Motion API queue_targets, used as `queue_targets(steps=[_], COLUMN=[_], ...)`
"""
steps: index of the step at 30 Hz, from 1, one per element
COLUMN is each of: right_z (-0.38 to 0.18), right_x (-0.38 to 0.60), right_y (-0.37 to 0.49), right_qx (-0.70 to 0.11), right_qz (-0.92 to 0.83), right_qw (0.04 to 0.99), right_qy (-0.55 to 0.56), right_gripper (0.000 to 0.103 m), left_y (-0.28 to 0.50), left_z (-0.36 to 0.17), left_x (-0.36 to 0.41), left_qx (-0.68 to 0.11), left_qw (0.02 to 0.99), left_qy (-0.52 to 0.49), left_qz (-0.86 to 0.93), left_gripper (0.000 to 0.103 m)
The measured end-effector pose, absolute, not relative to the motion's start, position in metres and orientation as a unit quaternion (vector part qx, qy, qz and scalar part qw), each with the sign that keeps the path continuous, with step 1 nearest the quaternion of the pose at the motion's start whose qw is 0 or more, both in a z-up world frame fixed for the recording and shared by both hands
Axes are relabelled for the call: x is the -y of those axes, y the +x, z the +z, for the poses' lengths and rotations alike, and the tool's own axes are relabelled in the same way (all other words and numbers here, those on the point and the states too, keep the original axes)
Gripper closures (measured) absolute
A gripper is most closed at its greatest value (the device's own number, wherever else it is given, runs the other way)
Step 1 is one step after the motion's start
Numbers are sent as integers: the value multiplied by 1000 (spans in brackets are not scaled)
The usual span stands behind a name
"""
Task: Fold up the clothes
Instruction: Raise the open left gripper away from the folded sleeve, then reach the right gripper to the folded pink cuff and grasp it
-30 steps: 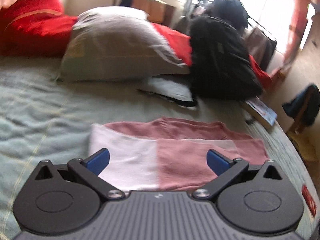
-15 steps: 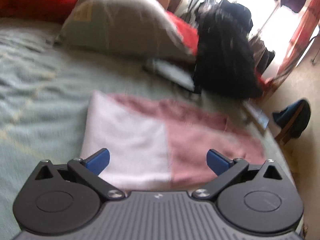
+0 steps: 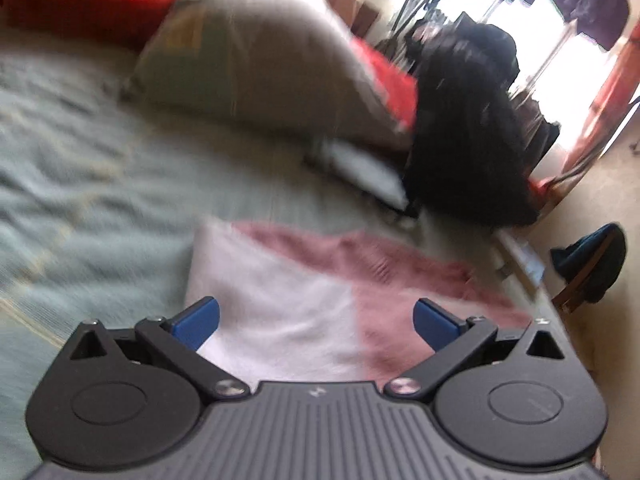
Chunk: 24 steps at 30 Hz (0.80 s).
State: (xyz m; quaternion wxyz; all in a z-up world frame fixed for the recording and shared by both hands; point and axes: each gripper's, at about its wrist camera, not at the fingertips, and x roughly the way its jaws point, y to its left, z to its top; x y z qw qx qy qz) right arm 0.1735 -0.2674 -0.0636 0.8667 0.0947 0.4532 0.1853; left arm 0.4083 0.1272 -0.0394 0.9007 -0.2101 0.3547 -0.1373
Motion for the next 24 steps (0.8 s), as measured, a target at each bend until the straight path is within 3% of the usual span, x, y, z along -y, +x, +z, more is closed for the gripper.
queue_targets(steps=[7, 12, 18, 24], right_z=[-49, -37, -51, -79], right_x=[290, 312, 341, 329], right_y=[221, 280, 376, 430], right_qx=[-422, -389, -385, -410], right_qz=[245, 290, 275, 260], right_qw=[860, 845, 810, 790], right_qy=[152, 226, 347, 374], right_gripper=[0, 0, 0, 0], left_y=[322, 261, 225, 222], left_z=[0, -20, -41, -52], left_x=[-108, -58, -4, 8], left_qx=[-347, -367, -338, -330], left_qw=[927, 916, 917, 926], left_qy=[-77, 35, 134, 115], left_qz=[-124, -156, -163, -143], left_gripper=[1, 1, 1, 1])
